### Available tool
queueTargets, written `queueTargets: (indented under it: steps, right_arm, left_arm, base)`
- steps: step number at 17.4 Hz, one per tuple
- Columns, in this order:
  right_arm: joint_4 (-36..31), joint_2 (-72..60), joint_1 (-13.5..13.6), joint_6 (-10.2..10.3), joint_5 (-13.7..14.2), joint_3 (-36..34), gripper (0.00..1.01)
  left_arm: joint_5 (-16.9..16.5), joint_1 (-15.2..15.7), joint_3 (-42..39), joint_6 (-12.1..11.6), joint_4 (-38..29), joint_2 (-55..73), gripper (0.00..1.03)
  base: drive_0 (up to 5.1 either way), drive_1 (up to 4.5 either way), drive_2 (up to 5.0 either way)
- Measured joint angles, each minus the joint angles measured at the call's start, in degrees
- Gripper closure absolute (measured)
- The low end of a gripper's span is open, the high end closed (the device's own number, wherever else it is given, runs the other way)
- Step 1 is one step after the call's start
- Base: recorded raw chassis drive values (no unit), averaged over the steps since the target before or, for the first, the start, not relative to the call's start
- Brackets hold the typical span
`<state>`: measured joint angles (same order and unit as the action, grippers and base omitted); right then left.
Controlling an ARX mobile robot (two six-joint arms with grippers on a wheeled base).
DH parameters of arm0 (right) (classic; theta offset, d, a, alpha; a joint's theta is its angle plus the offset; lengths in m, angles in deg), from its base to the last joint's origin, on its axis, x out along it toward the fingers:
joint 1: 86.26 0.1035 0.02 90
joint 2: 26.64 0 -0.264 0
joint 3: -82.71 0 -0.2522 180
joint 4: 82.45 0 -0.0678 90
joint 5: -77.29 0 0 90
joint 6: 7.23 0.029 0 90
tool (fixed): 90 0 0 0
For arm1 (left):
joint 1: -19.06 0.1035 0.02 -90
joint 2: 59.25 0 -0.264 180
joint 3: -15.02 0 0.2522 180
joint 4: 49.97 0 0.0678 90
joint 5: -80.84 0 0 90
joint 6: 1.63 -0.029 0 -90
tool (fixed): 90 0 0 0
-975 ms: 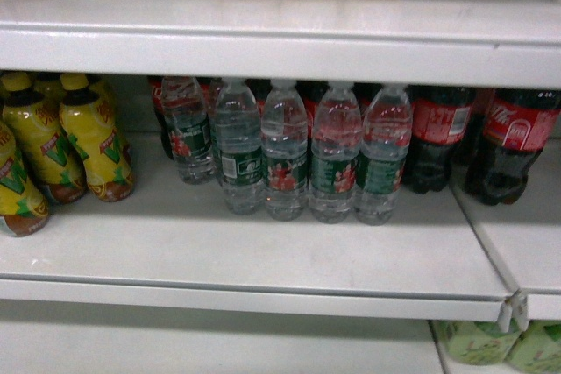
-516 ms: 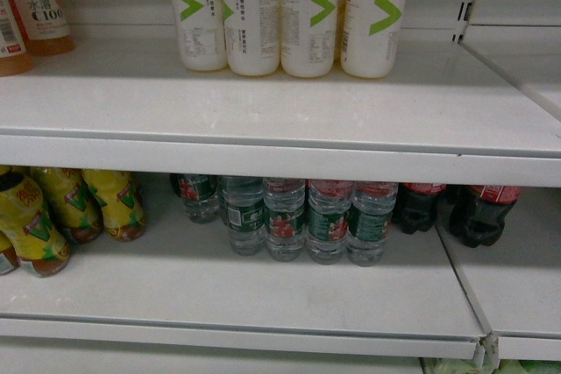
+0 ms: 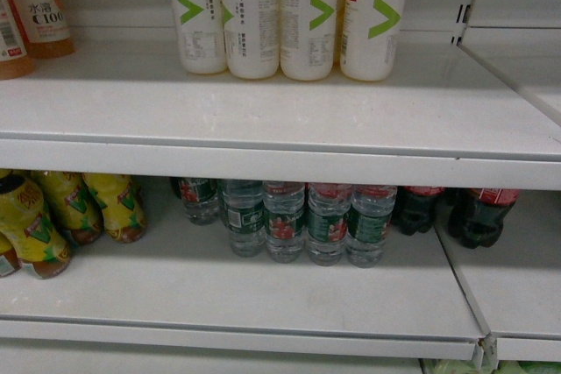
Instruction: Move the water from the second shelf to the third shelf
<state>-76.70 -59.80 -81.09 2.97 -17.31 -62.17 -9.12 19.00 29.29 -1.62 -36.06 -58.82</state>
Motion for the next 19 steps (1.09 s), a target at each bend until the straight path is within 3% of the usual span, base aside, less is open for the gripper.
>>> queueTargets:
  steps: [19]
  right_arm:
    - [0.1, -0.1, -0.3, -0.2, 0.0, 0.0, 0.59]
  left_arm:
    - [0.0, 0.0, 0.0, 0.0, 0.0, 0.0, 0.05]
  base:
    - [-4.2, 2.2, 2.2]
